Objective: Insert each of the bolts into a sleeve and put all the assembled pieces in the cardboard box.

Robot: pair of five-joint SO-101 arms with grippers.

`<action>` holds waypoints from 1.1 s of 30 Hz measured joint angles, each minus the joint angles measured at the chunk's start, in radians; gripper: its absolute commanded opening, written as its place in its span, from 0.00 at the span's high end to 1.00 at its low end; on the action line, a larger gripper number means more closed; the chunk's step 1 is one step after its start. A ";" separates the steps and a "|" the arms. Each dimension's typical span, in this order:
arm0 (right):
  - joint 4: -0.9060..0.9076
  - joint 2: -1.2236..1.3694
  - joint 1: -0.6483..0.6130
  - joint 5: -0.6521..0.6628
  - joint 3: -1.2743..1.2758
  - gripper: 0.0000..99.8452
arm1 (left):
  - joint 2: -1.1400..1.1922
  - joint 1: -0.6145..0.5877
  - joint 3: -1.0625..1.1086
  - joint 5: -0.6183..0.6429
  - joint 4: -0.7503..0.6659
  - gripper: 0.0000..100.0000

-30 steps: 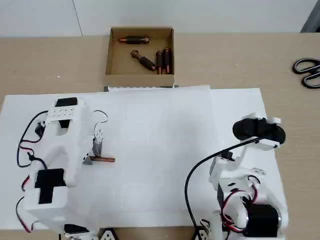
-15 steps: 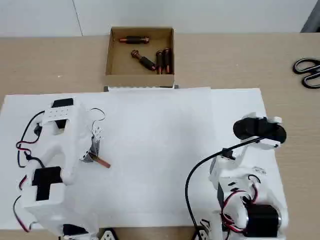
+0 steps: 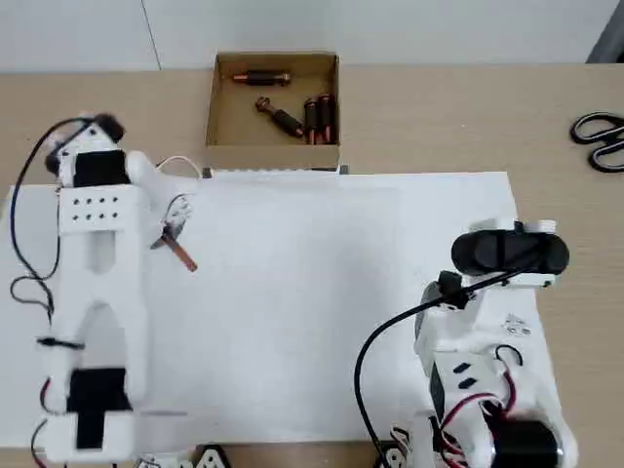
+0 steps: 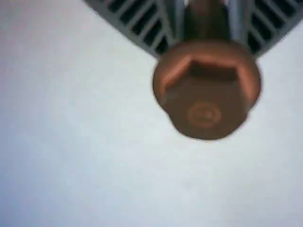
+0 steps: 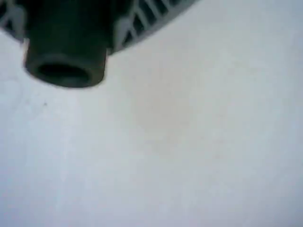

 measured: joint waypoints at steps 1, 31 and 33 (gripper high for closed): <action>0.002 -0.002 -0.002 0.015 -0.006 1.00 | -0.048 0.025 0.000 -0.028 0.000 0.99; -0.203 -0.324 -0.508 0.041 0.394 1.00 | -1.395 0.341 1.023 -0.218 -0.555 0.99; -0.236 -0.325 -0.549 0.043 0.422 1.00 | -1.445 0.359 1.057 -0.163 -0.555 0.99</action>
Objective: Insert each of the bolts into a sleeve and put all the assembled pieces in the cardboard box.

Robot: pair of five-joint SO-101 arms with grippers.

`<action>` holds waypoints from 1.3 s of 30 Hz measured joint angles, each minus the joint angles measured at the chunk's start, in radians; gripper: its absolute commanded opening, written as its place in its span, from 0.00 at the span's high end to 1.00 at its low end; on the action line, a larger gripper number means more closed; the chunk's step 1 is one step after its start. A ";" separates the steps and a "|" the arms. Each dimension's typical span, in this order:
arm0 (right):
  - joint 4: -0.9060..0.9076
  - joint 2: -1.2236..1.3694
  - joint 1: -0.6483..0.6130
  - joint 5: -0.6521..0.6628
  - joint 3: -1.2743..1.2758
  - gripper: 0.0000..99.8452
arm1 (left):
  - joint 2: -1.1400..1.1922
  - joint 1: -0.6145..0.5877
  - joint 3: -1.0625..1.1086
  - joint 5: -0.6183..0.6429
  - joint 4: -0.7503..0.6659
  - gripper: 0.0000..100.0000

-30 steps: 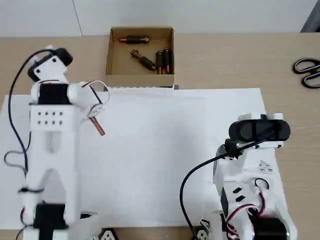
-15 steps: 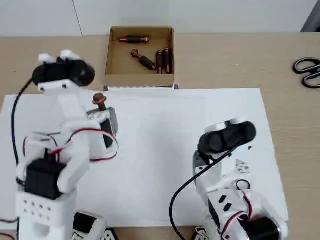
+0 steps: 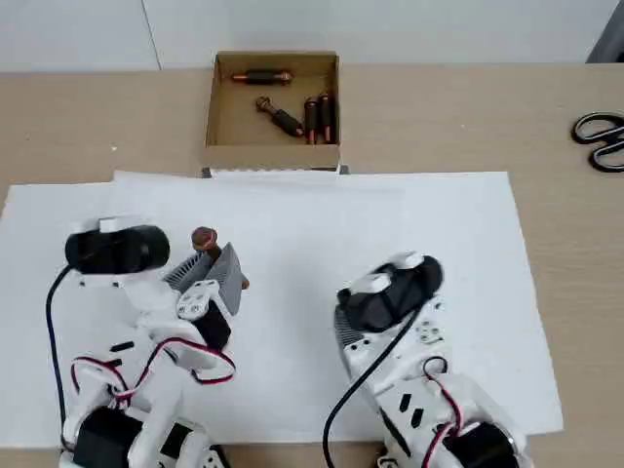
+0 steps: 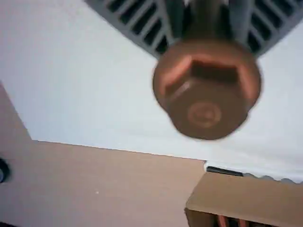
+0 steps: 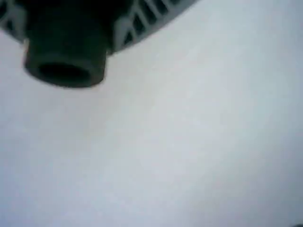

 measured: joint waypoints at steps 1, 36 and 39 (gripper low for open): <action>-0.015 -0.002 -0.021 0.002 0.012 1.00 | -0.021 0.008 0.008 0.023 -0.002 0.99; -0.252 -0.008 -0.279 0.229 0.095 1.00 | -0.232 0.158 0.074 0.198 -0.006 0.99; -0.258 -0.008 -0.279 0.249 0.095 1.00 | -0.232 0.170 0.074 0.198 0.006 0.99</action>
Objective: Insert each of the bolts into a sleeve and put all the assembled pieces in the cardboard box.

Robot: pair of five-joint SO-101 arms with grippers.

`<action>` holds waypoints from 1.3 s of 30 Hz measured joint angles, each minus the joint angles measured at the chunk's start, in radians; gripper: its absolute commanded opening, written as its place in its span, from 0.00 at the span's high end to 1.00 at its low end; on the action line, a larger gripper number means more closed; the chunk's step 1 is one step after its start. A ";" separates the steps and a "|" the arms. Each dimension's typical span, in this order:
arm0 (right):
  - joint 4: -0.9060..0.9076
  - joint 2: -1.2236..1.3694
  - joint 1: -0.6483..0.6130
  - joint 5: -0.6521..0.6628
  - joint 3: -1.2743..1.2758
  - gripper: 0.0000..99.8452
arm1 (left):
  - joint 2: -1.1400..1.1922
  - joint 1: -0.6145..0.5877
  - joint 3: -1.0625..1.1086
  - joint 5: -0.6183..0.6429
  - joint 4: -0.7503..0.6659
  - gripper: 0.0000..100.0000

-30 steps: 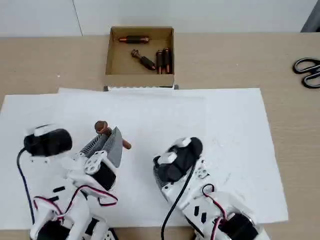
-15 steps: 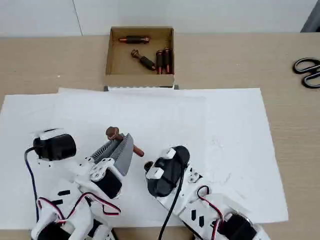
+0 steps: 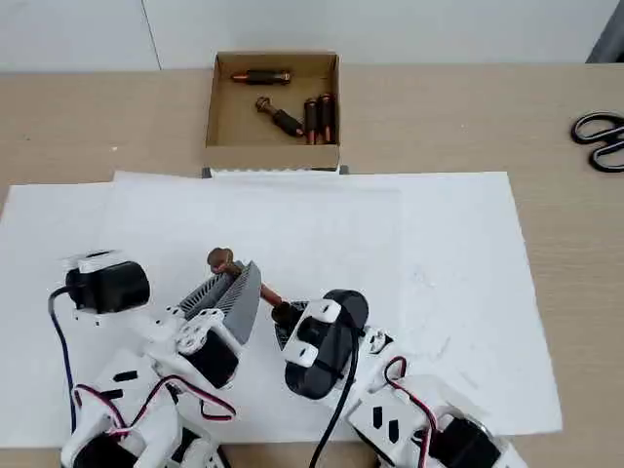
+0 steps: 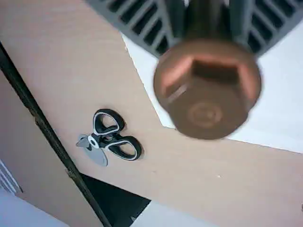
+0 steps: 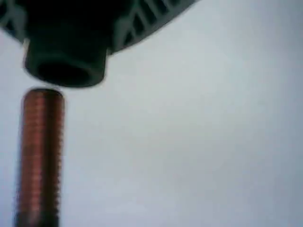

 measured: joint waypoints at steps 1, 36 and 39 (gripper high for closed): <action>-0.002 0.000 0.000 0.003 0.002 1.00 | -0.002 0.014 0.000 0.000 0.009 0.99; -0.157 0.000 -0.002 0.206 0.012 1.00 | -0.009 0.169 -0.028 -0.095 0.163 0.78; -0.157 0.002 -0.002 0.206 0.014 1.00 | -0.009 0.173 -0.029 -0.109 0.184 0.77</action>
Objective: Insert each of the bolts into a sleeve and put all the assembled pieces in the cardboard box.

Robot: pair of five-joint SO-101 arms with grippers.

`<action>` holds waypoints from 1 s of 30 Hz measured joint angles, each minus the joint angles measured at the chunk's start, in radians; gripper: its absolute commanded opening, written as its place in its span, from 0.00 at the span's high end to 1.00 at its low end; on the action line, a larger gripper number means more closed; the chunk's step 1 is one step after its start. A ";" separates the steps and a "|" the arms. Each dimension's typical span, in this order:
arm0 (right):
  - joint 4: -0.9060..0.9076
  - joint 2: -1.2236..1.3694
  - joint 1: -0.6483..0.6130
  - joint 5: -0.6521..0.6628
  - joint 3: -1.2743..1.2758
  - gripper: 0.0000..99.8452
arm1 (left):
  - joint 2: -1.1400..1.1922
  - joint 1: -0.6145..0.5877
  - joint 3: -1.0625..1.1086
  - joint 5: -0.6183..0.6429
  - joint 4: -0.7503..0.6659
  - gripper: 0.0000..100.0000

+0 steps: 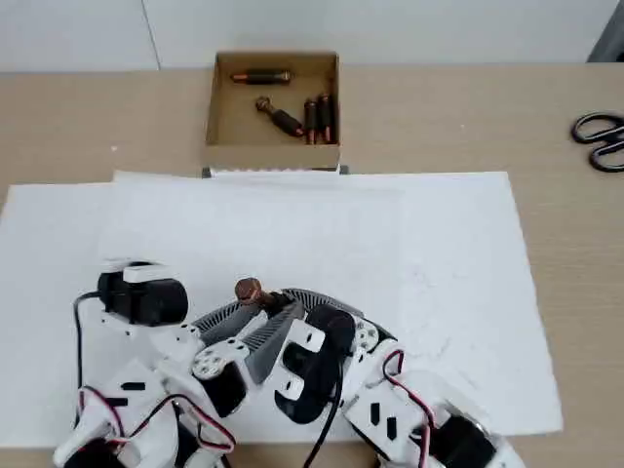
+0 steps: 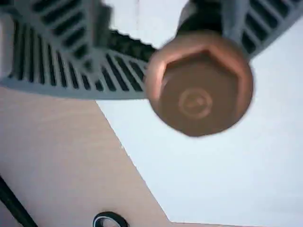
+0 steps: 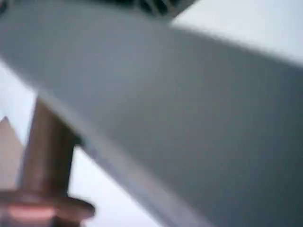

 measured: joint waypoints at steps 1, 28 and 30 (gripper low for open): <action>0.000 0.000 0.000 0.000 0.000 1.00 | 0.000 0.000 0.000 -0.002 0.005 0.77; -0.029 -0.003 0.000 0.000 0.035 1.00 | 0.006 -0.152 -0.017 -0.115 0.095 0.77; -0.031 -0.003 0.000 0.000 0.035 1.00 | 0.006 -0.152 -0.048 -0.115 0.095 0.77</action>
